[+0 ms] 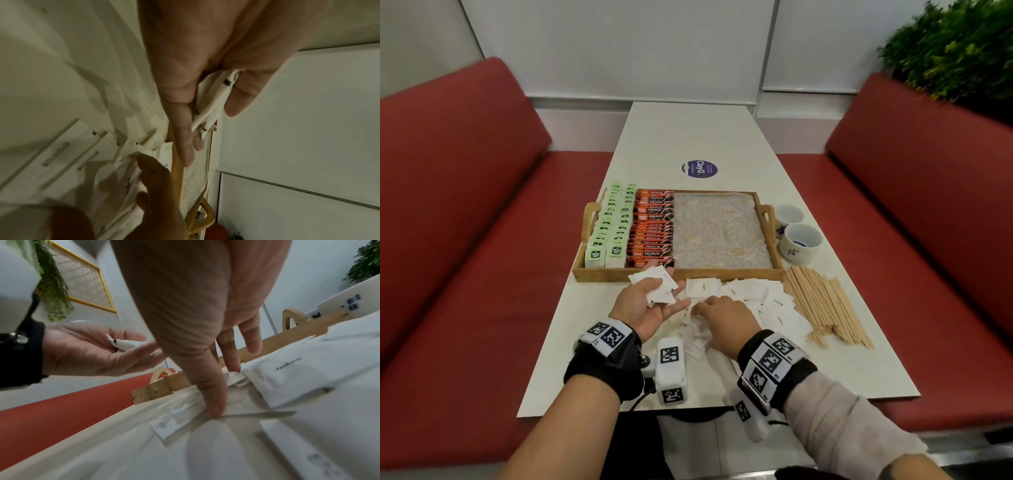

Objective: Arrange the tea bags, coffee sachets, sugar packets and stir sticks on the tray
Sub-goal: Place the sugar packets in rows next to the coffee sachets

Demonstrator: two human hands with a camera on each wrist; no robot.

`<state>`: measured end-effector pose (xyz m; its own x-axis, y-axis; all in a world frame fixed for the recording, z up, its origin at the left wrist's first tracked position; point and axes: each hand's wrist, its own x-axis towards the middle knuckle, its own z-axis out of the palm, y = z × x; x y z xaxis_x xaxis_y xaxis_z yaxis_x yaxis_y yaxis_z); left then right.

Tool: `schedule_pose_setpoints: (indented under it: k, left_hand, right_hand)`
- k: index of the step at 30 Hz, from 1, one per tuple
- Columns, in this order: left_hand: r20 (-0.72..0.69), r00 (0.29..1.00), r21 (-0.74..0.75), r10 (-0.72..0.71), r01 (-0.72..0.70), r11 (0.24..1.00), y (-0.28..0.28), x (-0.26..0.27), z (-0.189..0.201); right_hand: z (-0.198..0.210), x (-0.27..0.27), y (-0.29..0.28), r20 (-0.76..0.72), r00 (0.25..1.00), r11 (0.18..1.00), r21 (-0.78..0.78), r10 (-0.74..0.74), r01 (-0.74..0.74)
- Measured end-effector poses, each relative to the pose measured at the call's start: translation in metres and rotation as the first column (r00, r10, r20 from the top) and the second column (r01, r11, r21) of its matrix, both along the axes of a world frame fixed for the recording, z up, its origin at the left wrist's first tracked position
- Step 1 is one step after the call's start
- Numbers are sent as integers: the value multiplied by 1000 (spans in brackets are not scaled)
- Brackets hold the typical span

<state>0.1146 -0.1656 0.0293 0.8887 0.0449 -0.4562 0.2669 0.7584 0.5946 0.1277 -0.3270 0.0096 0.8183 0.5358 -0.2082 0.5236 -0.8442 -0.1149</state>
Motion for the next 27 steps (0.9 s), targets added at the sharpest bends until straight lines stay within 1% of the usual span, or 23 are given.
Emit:
schedule_pose_setpoints:
  k: [7, 10, 13, 15, 17, 19, 21, 23, 25, 27]
  left_hand:
    - [3, 1000, 7, 7, -7, 1000, 3, -14, 0]
    - [-7, 1000, 0, -2, 2, 1000, 4, -19, -3]
    - [-20, 1000, 11, -22, 22, 1000, 6, -23, -5]
    - [-25, 999, 31, -38, 39, 999, 7, -25, -6]
    - [-27, 998, 40, -54, 55, 998, 9, -25, -7]
    - [-30, 998, 43, -64, 65, 997, 10, -25, -6]
    - [-36, 996, 55, -76, 78, 995, 11, -26, -4]
    - [-33, 995, 59, -91, 93, 994, 14, -26, -3]
    - [-36, 993, 59, -110, 112, 992, 19, -24, -2]
    - [-39, 990, 57, -133, 135, 989, 23, -20, -3]
  right_hand:
    - [-2, -3, 2, 71, 997, 999, 8, 43, -44]
    - [0, -4, 2, 84, 994, 998, -18, 68, -66]
    - [7, -6, 1, 59, 998, 1000, 21, 23, -24]
    - [10, -7, 0, 91, 996, 997, 69, -25, 19]
    - [12, -9, 1, 119, 988, 983, 167, -99, 78]
    - [14, -10, 3, 115, 975, 942, 302, -190, 148]
    - [15, -10, 7, 118, 954, 862, 469, -276, 191]
    - [17, -12, 16, 176, 930, 761, 632, -324, 146]
    - [17, -14, 29, 242, 907, 680, 730, -344, 64]
    - [18, -16, 43, 180, 916, 611, 787, -358, 84]
